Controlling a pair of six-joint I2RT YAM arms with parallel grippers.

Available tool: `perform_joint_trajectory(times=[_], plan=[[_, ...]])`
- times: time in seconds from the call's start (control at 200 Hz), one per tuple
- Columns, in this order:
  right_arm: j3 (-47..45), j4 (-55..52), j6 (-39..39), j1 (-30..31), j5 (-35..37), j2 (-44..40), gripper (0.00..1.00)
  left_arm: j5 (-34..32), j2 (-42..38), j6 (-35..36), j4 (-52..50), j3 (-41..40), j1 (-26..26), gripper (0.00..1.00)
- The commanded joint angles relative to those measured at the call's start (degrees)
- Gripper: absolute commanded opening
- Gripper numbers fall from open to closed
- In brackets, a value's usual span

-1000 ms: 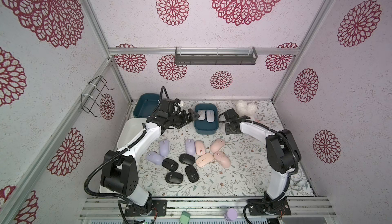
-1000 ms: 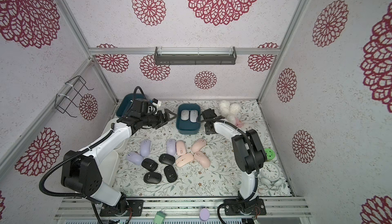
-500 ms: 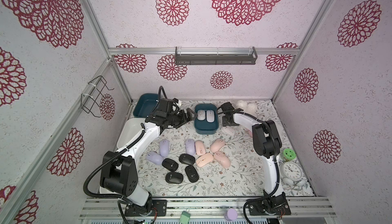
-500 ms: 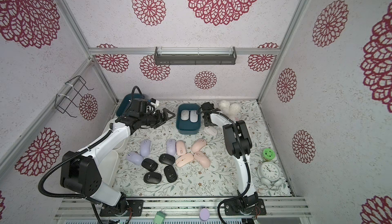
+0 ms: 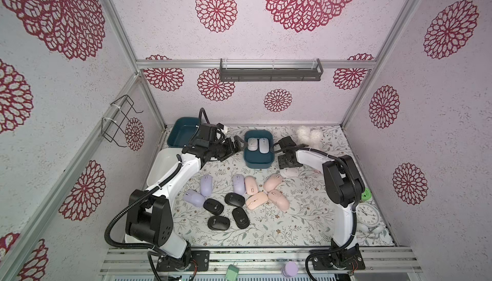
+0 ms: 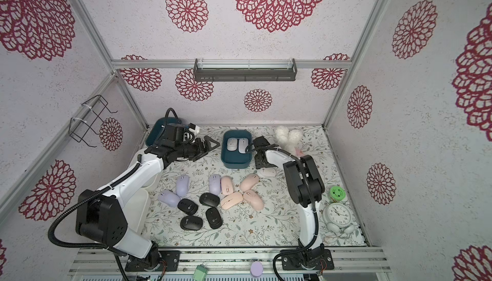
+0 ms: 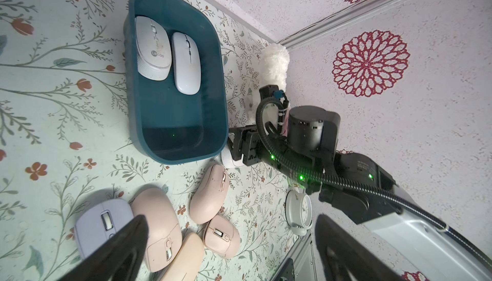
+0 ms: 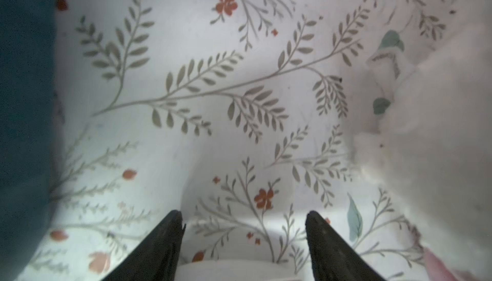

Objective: Place the mice by color into the storage box
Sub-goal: Adjust the mouse at the center of the board, then pick up the mouse from the center of the board.

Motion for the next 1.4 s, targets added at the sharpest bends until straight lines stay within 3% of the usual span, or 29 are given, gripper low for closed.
perform_joint_trajectory(times=[0.0, 0.345, 0.55, 0.646, 0.836, 1.396], plan=[[-3.47, -0.37, -1.58, 1.35, 1.27, -5.67, 0.76, 0.56, -1.20, 0.11, 1.13, 0.90, 0.32, 1.00], [-18.64, -3.15, -0.19, 2.49, 3.88, -17.42, 0.73, 0.91, -1.03, 0.24, 1.23, 0.93, -0.66, 1.00], [-22.77, -5.83, 2.97, 1.71, 4.10, -22.64, 0.70, 0.90, -0.84, 0.42, 0.92, 1.10, -1.19, 0.99], [-23.11, -4.62, 4.51, 0.66, 0.85, -24.18, 0.73, 1.07, -0.78, 0.31, 0.96, 1.15, -1.24, 1.00], [-21.70, -1.30, 7.61, -3.10, -9.04, -23.05, 0.80, 1.12, -1.11, 0.33, 0.91, 1.10, -1.31, 1.00], [-22.11, 0.70, 9.25, -5.11, -10.62, -17.93, 0.74, 1.71, -1.03, 0.24, 0.60, 1.44, -1.57, 1.00]])
